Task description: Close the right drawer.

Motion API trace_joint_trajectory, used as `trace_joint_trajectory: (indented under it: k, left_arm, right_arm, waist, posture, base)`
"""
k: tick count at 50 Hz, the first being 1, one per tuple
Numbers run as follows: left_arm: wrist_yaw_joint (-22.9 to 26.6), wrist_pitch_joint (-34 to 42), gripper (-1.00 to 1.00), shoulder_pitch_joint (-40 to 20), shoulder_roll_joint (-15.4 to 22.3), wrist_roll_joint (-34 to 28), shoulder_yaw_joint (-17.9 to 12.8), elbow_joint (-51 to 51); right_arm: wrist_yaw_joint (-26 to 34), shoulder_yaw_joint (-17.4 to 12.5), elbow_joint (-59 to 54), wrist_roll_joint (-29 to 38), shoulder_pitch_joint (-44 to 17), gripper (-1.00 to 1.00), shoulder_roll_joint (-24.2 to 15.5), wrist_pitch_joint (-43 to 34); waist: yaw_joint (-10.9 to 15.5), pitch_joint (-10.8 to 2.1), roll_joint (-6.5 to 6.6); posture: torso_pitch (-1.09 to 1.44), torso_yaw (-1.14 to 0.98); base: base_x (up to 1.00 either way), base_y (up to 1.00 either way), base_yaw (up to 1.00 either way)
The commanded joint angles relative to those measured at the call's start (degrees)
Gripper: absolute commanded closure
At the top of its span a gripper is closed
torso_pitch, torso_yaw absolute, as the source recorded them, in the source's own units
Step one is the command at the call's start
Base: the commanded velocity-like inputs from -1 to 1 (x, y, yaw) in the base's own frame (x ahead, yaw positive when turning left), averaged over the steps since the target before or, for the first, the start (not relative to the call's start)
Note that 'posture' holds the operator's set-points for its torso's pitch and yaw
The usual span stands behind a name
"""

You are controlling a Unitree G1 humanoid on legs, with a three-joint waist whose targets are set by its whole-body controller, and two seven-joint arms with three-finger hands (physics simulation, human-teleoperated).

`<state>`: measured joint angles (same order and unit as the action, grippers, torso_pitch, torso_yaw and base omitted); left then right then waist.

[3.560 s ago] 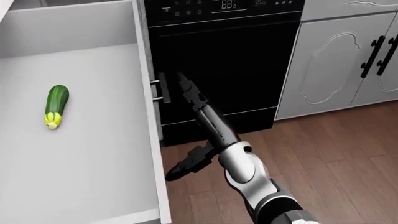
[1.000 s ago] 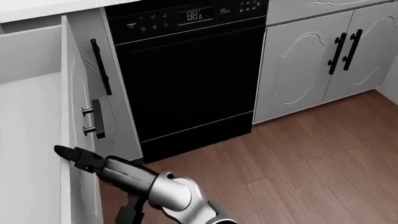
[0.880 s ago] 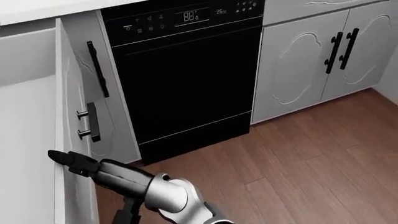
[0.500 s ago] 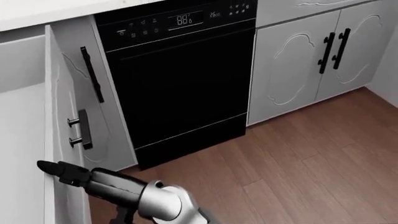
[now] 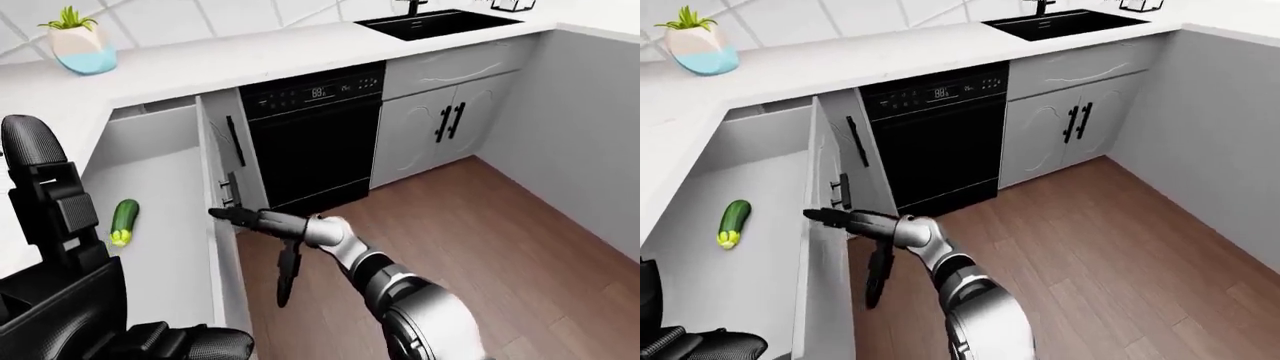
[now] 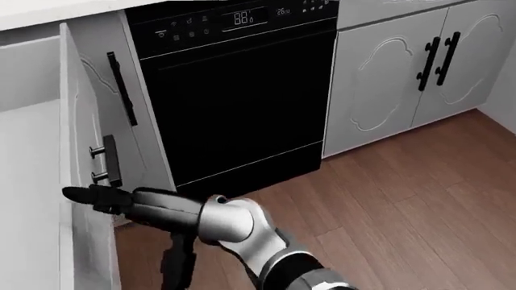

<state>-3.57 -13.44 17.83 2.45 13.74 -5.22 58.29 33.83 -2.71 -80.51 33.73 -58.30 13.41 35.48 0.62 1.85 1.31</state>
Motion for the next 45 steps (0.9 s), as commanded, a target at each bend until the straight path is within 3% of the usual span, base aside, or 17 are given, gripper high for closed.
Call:
trace_joint_trajectory:
  k: [1, 11, 16, 17, 21, 27, 31, 36, 42, 45]
  left_arm:
    - [-0.34, -1.13, -1.0, -0.26, 0.39, -0.17, -0.16, 1.71]
    - [0.64, -0.68, -1.0, -0.21, -0.55, -0.56, -0.23, 1.71]
    - [0.62, -0.5, -1.0, -0.39, -0.64, -0.72, -0.29, 1.71]
    - [0.49, -0.54, -1.0, -0.32, -0.48, -0.78, -0.12, 1.71]
    - [-0.32, -1.09, -1.0, 0.1, 0.29, -1.42, 0.84, 1.71]
    - [-0.04, -1.11, -1.0, 0.25, 0.05, -2.07, 1.35, 1.71]
    - [0.66, -1.27, -1.0, 0.41, -0.52, -2.25, 1.34, 1.71]
    - [1.91, -0.8, -1.0, 0.35, -1.68, -2.65, 1.4, 1.71]
    - [3.71, 0.23, -1.0, -0.37, -3.33, -4.63, 2.34, 1.71]
    - [3.84, 0.97, -1.0, -1.23, -3.36, -7.18, 5.1, 1.71]
  right_arm:
    - [-1.43, -2.12, 3.56, -6.17, -5.37, -1.0, -3.3, 0.5]
    - [-10.48, -5.1, 7.44, -20.17, -12.94, -1.0, -17.79, 1.48]
    - [-16.79, -5.07, 17.58, -27.36, -8.3, -1.0, -23.34, 0.73]
    - [-18.92, -4.75, 26.25, -28.31, -3.57, -1.0, -24.48, -2.24]
    - [-22.12, -3.96, 71.35, -31.47, 20.8, -1.0, -24.78, -21.67]
    - [-24.95, -5.74, 106.39, -31.69, 43.14, -1.0, -21.72, -33.55]
    - [-26.09, -6.93, 117.39, -31.44, 51.76, -1.0, -19.31, -35.12]
    - [-25.73, -8.49, 122.02, -32.28, 61.28, -1.0, -16.27, -30.81]
    - [-25.86, -8.16, 120.12, -32.81, 62.22, -1.0, -15.31, -28.49]
    - [-25.96, -7.7, 118.83, -32.49, 62.12, -1.0, -15.38, -27.7]
  waist:
    - [-0.08, -1.01, 0.22]
    - [0.8, 0.06, -1.58]
    - [1.06, 0.39, -2.21]
    - [1.09, 0.44, -2.32]
    - [1.58, 0.29, -3.1]
    - [1.25, 0.39, -2.99]
    - [0.66, 0.29, -2.64]
    - [-0.2, 0.18, -2.41]
    - [-0.25, 0.02, -2.12]
    - [-0.32, -0.06, -2.07]
  posture:
    - [0.0, 0.0]
    - [0.0, 0.0]
    - [0.0, 0.0]
    - [0.0, 0.0]
    - [0.0, 0.0]
    - [0.0, 0.0]
    - [0.0, 0.0]
    - [0.0, 0.0]
    - [0.0, 0.0]
    - [0.0, 0.0]
  base:
    - [0.0, 0.0, 0.0]
    - [0.0, 0.0, 0.0]
    - [0.0, 0.0, 0.0]
    - [0.0, 0.0, 0.0]
    - [0.0, 0.0, 0.0]
    - [0.0, 0.0, 0.0]
    - [0.0, 0.0, 0.0]
    - [0.0, 0.0, 0.0]
    - [0.0, 0.0, 0.0]
    - [0.0, 0.0, 0.0]
